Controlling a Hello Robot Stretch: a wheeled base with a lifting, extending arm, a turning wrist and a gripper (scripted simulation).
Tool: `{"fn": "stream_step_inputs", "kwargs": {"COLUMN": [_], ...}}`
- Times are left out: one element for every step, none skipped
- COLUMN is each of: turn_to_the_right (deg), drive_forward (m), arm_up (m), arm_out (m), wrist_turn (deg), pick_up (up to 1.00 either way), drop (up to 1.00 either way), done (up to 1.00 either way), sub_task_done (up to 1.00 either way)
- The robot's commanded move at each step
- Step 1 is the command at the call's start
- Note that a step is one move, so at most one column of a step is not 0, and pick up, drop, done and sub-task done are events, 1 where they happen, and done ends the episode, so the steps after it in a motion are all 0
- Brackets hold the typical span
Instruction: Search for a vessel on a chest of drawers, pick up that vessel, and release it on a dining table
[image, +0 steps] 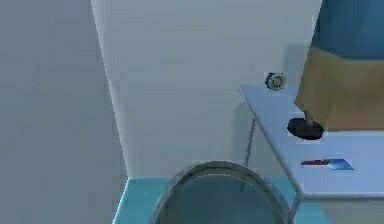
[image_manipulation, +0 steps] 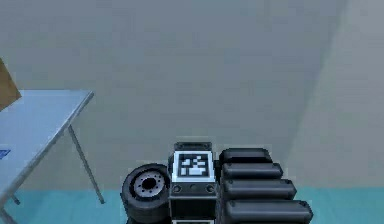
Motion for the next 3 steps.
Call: {"fn": "stream_step_inputs", "kwargs": {"turn_to_the_right": [45.0, 33.0, 0.0], "drive_forward": [0.0, 0.0, 0.3], "arm_up": [0.0, 0.0, 0.0], "arm_out": [0.0, 0.0, 0.0], "wrist_turn": [0.0, 0.0, 0.0], "pick_up": [0.0, 0.0, 0.0], "drop": [0.0, 0.0, 0.0], "done": [0.0, 0.0, 0.0], "sub_task_done": [0.0, 0.0, 0.0]}}
